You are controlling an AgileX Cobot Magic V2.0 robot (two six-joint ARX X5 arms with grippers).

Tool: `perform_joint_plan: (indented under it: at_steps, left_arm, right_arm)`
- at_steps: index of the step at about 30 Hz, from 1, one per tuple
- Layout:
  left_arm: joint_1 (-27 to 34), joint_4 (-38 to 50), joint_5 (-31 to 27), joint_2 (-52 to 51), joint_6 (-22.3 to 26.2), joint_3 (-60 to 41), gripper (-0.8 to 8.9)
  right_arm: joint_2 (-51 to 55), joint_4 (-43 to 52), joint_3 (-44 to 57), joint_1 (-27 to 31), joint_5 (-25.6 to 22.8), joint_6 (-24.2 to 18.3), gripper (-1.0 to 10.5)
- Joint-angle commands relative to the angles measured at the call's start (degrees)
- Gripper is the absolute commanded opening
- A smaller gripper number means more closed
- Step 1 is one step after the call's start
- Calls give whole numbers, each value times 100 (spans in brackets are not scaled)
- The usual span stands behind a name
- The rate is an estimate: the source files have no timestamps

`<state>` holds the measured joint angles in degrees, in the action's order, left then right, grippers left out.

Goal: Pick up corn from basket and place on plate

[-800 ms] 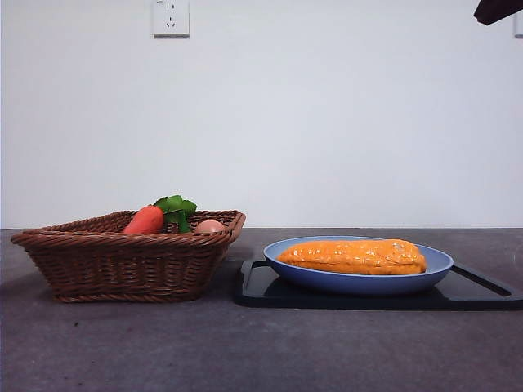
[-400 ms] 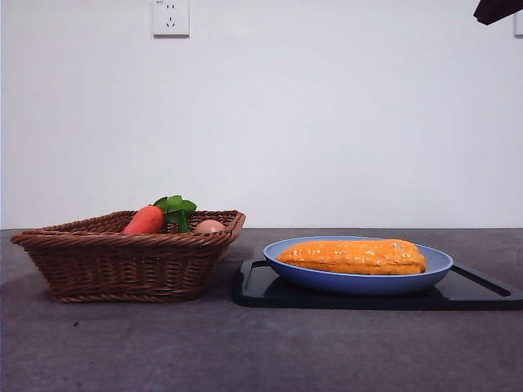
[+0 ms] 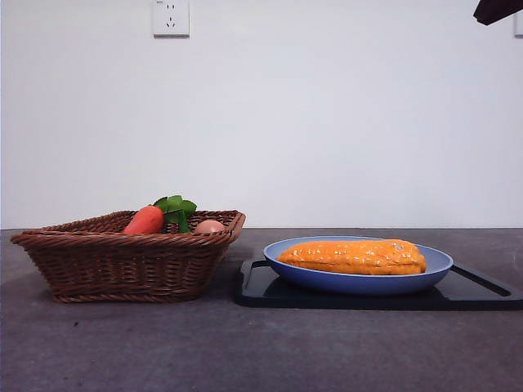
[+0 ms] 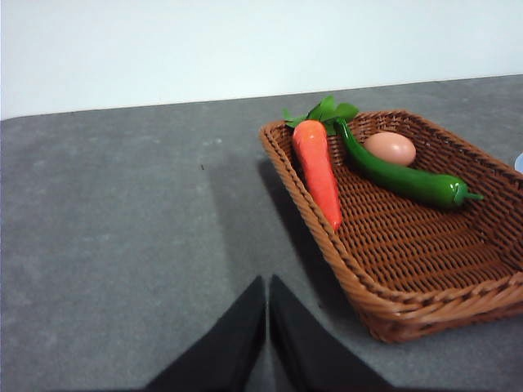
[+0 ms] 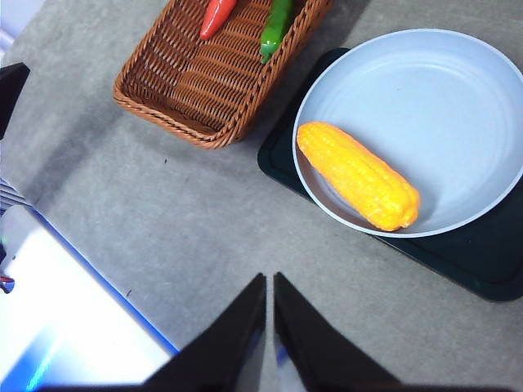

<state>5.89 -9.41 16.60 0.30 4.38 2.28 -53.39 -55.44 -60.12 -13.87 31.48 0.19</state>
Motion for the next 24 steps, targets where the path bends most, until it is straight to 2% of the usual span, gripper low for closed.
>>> perform_joint_plan:
  at_steps: [1, 5, 24]
  left_arm:
    - [20, -146, -17, -13, -59, -24, 8]
    - [20, -476, -17, -13, -87, -57, 8]
    - [20, -468, -15, -13, -103, -63, 8]
  right_arm:
    - [-44, 39, -74, -24, 2, -68, 2]
    - [-44, 39, -74, -24, 2, -68, 2]
    - [-44, 39, -74, -24, 2, -68, 2]
